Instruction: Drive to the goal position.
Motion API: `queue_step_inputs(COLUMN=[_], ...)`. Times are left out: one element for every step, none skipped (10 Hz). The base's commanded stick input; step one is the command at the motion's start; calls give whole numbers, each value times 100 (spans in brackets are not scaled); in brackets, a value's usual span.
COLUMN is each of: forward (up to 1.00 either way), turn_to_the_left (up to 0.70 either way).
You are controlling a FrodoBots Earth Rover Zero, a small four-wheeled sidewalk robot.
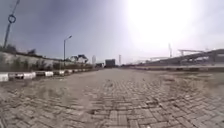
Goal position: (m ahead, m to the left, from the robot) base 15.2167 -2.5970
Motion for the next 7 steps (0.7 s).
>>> queue_step_inputs(forward=[100, 100, 100, 100, 100, 100, 100], turn_to_the_left=[0, 0, 0, 0, 0, 0, 0])
